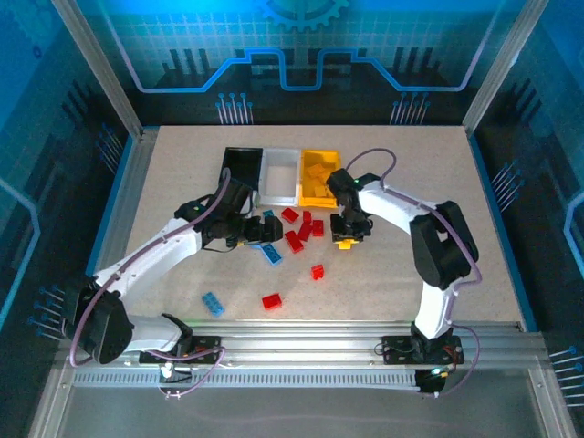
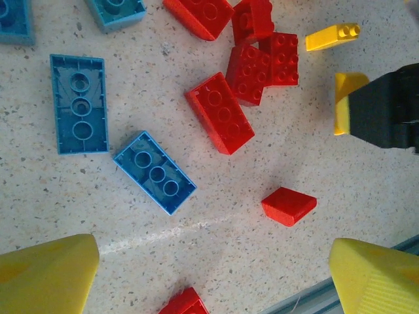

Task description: Sort the legos into containers by color

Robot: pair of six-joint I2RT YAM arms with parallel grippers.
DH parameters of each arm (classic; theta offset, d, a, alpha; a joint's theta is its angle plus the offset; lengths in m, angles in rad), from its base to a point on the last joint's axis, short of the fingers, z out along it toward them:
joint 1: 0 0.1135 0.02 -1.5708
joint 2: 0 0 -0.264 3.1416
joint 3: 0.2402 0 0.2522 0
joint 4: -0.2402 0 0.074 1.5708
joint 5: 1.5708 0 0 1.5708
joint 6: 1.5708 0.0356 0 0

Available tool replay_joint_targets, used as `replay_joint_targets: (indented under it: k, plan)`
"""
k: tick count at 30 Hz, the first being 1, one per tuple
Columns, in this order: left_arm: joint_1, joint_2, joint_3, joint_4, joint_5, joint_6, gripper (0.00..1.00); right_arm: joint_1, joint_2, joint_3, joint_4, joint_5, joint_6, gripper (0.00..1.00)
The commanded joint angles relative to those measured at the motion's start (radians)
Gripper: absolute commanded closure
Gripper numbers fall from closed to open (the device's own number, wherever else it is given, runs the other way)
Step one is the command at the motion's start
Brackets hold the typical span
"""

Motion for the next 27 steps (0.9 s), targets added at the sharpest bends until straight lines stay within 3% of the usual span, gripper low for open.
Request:
replay_joint_targets:
  k: [1, 6, 12, 22, 24, 27]
  plan:
    - [0.013, 0.025, -0.014, 0.021, 0.039, 0.016, 0.08, 0.016, -0.101, 0.016, 0.011, -0.059, 0.037, 0.69]
    - [0.010, 0.029, -0.017, 0.029, 0.065, 0.010, 0.08, 0.002, -0.102, 0.117, 0.032, -0.159, 0.045, 0.68]
    - [-0.014, -0.001, -0.028, -0.004, 0.069, 0.021, 0.08, -0.037, 0.046, 0.326, 0.003, -0.176, 0.015, 0.68]
    - [-0.169, 0.008, -0.076, -0.037, 0.080, 0.028, 0.01, -0.095, 0.338, 0.726, -0.107, -0.174, -0.044, 0.60]
    - [-0.194, 0.012, -0.083, -0.032, 0.068, 0.018, 0.01, -0.105, 0.375, 0.794, -0.131, -0.171, -0.054, 0.56]
    - [-0.213, 0.021, -0.084, -0.017, 0.065, 0.010, 0.01, -0.111, 0.406, 0.884, -0.180, -0.166, -0.067, 0.40]
